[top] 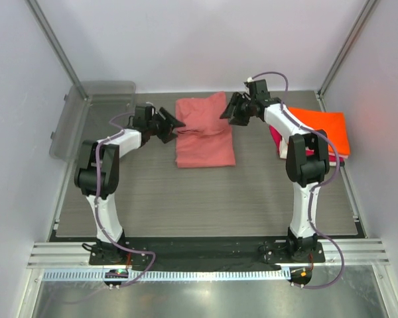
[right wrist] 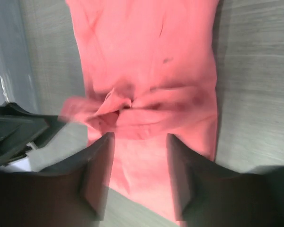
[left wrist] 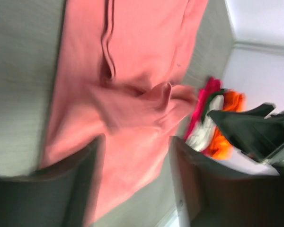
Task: Fold and stack the t-shirts
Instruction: Fold the tshirt
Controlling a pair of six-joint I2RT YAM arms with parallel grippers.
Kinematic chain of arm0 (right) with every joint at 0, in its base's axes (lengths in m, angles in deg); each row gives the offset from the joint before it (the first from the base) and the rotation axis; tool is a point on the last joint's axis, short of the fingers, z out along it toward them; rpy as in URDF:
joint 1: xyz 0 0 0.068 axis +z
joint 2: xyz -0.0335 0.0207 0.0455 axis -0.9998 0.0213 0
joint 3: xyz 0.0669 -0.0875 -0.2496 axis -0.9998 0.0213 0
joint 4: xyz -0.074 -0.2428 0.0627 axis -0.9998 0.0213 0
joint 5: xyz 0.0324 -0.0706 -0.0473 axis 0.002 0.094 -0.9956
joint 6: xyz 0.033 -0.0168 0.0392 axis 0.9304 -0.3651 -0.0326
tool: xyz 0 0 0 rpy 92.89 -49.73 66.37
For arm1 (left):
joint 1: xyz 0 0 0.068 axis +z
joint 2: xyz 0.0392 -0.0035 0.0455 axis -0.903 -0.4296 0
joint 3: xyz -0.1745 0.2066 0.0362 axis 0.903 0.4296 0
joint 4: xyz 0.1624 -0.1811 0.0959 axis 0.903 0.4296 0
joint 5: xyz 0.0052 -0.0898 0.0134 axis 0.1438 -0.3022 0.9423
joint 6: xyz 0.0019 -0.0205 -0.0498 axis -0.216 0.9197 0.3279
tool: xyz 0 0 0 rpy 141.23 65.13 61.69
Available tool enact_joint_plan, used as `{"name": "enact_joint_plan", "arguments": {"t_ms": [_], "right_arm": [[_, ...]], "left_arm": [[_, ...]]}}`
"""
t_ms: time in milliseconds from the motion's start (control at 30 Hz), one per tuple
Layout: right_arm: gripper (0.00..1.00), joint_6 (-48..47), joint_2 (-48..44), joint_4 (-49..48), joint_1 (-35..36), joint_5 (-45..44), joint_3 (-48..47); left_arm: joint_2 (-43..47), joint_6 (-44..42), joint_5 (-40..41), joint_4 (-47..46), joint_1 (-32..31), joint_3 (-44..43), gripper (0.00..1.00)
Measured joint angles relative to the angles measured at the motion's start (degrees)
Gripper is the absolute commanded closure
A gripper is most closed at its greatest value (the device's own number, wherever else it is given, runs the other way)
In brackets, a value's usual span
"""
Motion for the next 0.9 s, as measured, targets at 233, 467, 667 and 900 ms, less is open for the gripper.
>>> {"name": "enact_joint_plan", "arguments": {"t_ms": [233,467,667,900], "right_arm": [[0.12,-0.7,-2.2,-3.5,0.1,-3.5,4.9],[0.31,-1.1,-21.2,-7.4,0.2,-4.8,29.6],[0.38,-1.1,-21.2,-9.6,0.2,-2.7,35.1],[0.54,-0.3,-16.3,-11.7,0.2,-0.3,38.8]], "left_arm": [[1.0,-5.6,3.8,3.1,0.2,-2.5,0.00],[17.2,-9.8,6.0,5.6,-1.7,11.2,0.05],[18.4,-11.3,6.3,6.6,-6.4,17.5,0.19],[15.2,-11.5,6.8,6.9,-6.1,19.4,0.34]]}}
